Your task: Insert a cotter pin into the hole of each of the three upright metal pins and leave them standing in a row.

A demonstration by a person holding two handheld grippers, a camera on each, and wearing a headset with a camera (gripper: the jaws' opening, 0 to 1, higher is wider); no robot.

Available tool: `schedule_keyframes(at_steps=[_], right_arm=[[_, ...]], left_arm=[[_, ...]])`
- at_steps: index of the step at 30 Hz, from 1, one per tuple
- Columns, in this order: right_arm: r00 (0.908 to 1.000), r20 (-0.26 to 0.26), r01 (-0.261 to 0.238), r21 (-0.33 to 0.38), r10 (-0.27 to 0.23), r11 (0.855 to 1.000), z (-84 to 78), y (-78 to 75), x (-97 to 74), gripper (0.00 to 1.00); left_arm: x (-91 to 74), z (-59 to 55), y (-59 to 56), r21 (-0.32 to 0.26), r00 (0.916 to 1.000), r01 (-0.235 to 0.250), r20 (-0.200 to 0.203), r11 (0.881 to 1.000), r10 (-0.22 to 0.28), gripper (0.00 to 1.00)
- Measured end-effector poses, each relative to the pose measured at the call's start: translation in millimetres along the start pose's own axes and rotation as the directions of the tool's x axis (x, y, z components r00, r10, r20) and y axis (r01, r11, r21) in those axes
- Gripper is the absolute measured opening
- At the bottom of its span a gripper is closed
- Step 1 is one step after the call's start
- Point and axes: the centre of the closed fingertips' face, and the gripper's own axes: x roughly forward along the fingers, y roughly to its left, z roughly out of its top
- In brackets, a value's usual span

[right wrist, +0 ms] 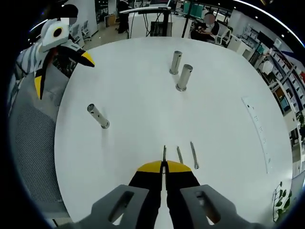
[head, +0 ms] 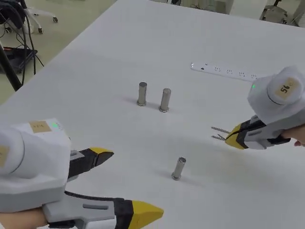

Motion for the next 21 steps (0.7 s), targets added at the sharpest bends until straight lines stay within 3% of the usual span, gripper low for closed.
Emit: schedule_keyframes(at_steps=[4,5,7,12,21], right_arm=[[0.9984,0.041,0.041,-0.041,-0.040,0.998,9.5,3.3,-14.2,0.00],[0.9964,0.050,0.073,-0.102,-0.068,0.992,12.6,2.1,-18.8,0.00],[0.9945,0.056,0.096,-0.143,-0.089,0.985,15.3,6.9,-24.6,0.00],[0.9843,0.091,0.170,-0.255,-0.151,0.952,26.0,17.8,-38.3,0.00],[0.9680,0.149,0.240,-0.318,-0.202,0.917,39.3,48.0,-61.5,0.00]], left_arm=[[0.9,9.0,-0.4,-0.003,0.9998,0.008,0.020,1.000,-0.008,0.86],[1.3,11.1,-0.5,-0.003,0.9996,0.013,0.025,1.000,-0.012,0.85],[2.7,17.3,-0.9,-0.009,0.9990,0.023,0.040,1.000,-0.022,0.83],[10.0,32.5,-3.3,0.012,0.9979,0.041,0.050,0.999,-0.042,0.80],[29.7,57.7,-19.1,0.050,0.9913,0.108,0.070,0.993,-0.111,0.70]])
